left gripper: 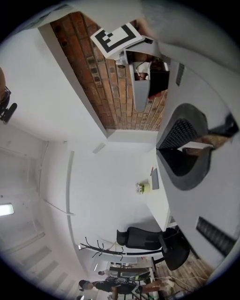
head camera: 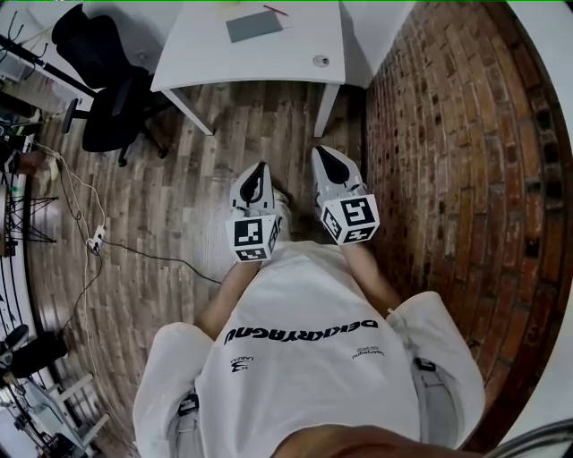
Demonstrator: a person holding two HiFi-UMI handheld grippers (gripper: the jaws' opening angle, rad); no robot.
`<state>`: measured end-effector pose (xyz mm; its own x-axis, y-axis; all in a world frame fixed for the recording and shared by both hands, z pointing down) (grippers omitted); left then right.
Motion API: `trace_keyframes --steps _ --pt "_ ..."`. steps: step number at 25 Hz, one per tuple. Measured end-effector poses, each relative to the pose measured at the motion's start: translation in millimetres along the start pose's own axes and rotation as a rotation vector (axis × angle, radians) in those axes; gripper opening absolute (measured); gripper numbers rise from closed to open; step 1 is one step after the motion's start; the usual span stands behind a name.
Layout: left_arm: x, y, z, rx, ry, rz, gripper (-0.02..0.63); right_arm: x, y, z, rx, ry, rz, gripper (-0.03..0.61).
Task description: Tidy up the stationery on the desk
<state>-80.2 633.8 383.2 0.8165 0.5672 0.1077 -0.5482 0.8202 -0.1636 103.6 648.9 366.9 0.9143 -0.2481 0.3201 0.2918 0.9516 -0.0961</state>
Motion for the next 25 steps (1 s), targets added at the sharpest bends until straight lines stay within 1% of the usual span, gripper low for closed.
trace_keyframes --steps 4,8,11,14,17,25 --pt "-21.2 -55.3 -1.2 0.006 0.028 -0.018 -0.002 30.1 -51.9 -15.4 0.011 0.014 0.005 0.002" --pt "-51.5 -107.1 -1.5 0.000 0.047 -0.025 -0.002 48.3 -110.8 -22.5 -0.001 0.016 0.003 0.002" --pt "-83.4 -145.8 -4.5 -0.020 0.086 -0.036 -0.002 55.3 -156.1 -31.3 -0.023 0.022 0.005 0.002" --pt "-112.0 -185.3 -10.4 -0.042 0.105 -0.032 -0.002 65.3 -202.6 -43.2 -0.040 0.016 0.014 0.002" --pt "-144.2 -229.1 -16.3 -0.059 0.143 -0.031 -0.002 76.0 -254.5 -55.2 -0.051 0.021 0.016 0.002" --pt "-231.9 -321.1 -32.6 -0.048 0.162 -0.034 -0.002 87.1 -375.3 -83.6 -0.067 0.035 0.019 0.002"
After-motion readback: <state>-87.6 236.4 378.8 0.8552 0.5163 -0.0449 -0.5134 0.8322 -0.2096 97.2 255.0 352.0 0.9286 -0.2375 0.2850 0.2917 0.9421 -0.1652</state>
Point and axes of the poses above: the fingertips, and each gripper's own axes: y backward along the fingers, x to its right, z out of its underside, the point moved 9 cm from there along y, backward along the fingers, and after that the axes turned 11 degrees about -y, right-handed, at the moved point
